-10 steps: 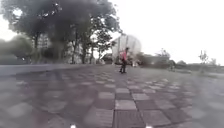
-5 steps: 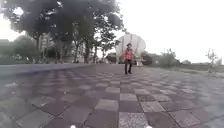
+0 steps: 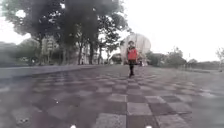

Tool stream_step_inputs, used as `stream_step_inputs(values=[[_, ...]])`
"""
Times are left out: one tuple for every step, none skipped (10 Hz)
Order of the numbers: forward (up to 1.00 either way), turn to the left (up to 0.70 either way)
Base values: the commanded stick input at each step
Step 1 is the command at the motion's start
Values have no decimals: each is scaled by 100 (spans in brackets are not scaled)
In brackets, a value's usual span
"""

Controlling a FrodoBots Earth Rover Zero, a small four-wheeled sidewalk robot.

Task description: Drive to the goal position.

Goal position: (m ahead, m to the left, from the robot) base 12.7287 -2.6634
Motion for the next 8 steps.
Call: stream_step_inputs(values=[[100,9],[100,9],[100,9],[100,9],[100,9],[100,9],[100,2],[100,-21]])
